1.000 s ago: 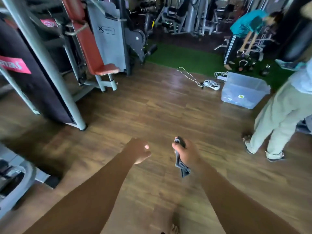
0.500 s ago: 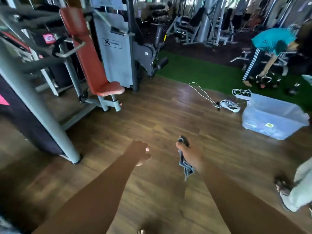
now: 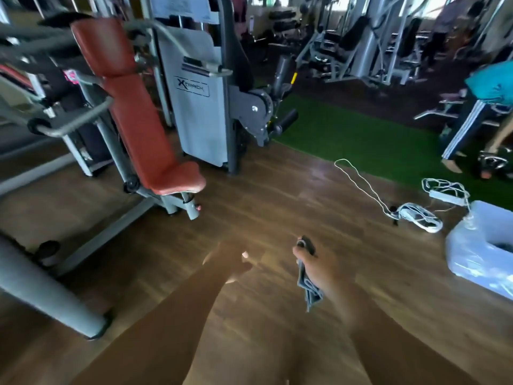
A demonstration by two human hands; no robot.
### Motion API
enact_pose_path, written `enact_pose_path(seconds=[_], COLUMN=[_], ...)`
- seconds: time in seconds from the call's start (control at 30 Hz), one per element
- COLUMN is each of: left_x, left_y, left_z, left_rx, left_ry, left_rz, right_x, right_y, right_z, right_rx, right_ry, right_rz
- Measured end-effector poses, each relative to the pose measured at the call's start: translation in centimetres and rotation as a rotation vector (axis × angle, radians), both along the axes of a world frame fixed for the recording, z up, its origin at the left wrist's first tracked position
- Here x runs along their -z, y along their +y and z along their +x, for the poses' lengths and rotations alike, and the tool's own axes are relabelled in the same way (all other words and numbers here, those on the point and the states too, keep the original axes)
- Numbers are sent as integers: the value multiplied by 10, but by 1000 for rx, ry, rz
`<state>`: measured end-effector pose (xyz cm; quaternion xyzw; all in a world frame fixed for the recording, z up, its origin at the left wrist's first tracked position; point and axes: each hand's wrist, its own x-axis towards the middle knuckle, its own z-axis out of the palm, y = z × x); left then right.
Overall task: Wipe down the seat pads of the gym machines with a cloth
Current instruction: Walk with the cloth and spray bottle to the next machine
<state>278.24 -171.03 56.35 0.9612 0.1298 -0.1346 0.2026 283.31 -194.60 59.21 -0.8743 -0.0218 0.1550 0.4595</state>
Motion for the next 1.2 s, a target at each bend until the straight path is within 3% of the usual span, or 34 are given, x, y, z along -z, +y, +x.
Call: enact_pose_path(seconds=[0.13,0.33,0.77,1.2], left_x=[-7,-11,-2,129], left_y=[47,143,364,501], left_z=[75,163,325,451], left_rx=[-181,-367,-453,-948], left_ry=[7,15,61,144], left_rz=[-75,-110,-80,-356], right_x=[-9,-15,22,140], right_y=[55,169,416,654], right_z=[102,229,441,611], right_rx=[-103,-321,-544,-959], right_ry=[35,-66,-81,56], right_rz=[-56,-80,-127,-250])
